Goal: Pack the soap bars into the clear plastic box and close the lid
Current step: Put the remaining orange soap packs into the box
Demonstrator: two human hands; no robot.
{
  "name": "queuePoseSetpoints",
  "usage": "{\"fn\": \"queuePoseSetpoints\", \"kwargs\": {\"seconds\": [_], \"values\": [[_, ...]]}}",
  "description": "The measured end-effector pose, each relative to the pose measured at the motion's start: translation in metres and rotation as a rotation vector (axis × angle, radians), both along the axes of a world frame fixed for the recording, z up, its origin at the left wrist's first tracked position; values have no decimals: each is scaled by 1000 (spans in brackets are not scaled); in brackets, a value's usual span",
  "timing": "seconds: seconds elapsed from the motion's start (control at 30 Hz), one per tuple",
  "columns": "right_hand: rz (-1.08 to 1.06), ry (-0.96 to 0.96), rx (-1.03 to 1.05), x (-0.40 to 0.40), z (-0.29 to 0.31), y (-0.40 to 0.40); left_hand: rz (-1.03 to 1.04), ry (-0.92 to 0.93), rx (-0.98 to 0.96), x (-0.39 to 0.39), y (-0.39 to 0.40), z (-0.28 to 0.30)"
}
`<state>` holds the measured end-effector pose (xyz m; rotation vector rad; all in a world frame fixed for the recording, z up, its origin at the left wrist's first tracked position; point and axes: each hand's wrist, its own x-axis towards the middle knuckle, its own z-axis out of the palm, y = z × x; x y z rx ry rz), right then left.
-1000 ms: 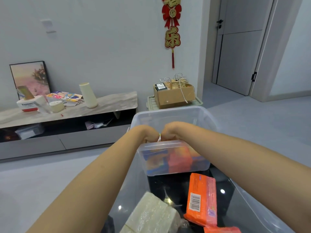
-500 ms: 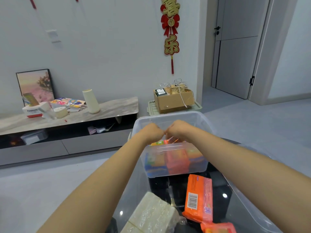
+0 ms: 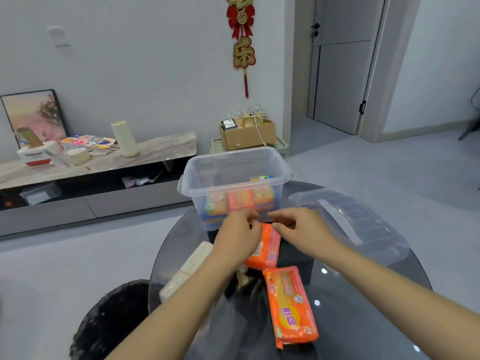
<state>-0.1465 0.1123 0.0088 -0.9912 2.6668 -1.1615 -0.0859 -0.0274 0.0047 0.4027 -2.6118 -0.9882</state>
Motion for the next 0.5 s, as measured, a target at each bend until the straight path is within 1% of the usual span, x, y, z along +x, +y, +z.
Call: {"fn": "queuePoseSetpoints", "kwargs": {"seconds": [0.1,0.17,0.23,0.3,0.33,0.43,0.5], "values": [[-45,-25,141,8,-26,16,25,-221,-20,-1,10,-27],[-66,-101,234,12,-40,24,39,-359,-73,-2,19,-41],[-61,-178,336,13,-49,27,36,-452,-146,-4,25,-50],[-26,-260,444,11,-53,29,18,-485,-144,-4,29,-55],[-8,-315,465,10,-55,29,16,-486,-134,-5,28,-58],[7,-494,416,5,-62,31,36,-468,-139,-9,29,-60],[-2,-569,351,3,-65,31,54,-461,-135,-13,31,-60]]}}
